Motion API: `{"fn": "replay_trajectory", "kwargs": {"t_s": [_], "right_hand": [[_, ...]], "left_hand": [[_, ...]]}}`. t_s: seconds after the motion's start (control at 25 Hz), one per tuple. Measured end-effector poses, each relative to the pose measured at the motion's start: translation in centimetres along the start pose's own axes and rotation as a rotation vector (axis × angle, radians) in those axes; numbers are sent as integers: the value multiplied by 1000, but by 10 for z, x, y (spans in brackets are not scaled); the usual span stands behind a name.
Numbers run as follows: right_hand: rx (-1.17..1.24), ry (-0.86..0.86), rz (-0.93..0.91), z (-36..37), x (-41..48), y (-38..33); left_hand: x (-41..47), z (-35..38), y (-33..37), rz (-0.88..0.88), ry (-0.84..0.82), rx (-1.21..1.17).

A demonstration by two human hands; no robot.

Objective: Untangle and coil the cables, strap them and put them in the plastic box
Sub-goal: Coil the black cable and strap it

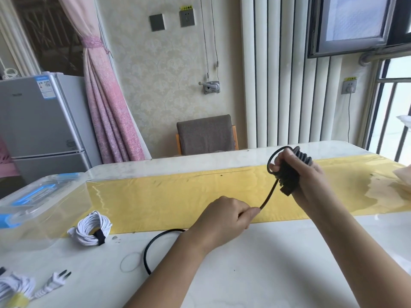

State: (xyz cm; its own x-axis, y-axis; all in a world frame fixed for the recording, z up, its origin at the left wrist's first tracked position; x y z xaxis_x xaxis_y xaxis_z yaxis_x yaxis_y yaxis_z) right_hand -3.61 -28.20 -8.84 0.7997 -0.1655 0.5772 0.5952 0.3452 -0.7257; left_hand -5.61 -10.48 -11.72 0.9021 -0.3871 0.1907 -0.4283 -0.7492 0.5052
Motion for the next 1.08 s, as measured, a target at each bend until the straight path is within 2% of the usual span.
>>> {"fn": "replay_trajectory", "kwargs": {"t_s": [0.2, 0.4, 0.6, 0.76, 0.88, 1.0, 1.08], "right_hand": [[-706, -290, -9, 27, -14, 6], [-795, -502, 90, 43, -22, 13], [-528, -617, 233, 64, -38, 20], [-343, -902, 334, 81, -57, 25], [-118, -964, 409, 90, -64, 28], [175, -888, 442, 91, -65, 26], [343, -843, 458, 88, -62, 24]], "left_hand": [[-10, -20, 16, 248, 273, 85], [-15, -43, 16, 322, 453, 23], [-12, -67, -2, 277, 631, -54], [-10, -78, -22, 177, 733, -66], [-2, -76, -43, 56, 690, -130], [2, -69, -55, -61, 640, -210], [4, -60, -52, -110, 517, -257]]}}
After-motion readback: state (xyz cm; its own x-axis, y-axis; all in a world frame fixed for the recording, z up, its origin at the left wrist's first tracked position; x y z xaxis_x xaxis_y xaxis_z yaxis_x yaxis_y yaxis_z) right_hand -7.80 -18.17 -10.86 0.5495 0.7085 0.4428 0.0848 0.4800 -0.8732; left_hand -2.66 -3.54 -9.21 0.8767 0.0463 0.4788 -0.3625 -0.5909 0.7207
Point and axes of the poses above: each hand's wrist, its own x-axis towards the middle knuckle, its own z-axis out of the palm, y = z × x, the point moved 4 cm from there along x, towards the middle knuckle, and after that the axes turned 11 degrees about -z, right-handed, at the moved point
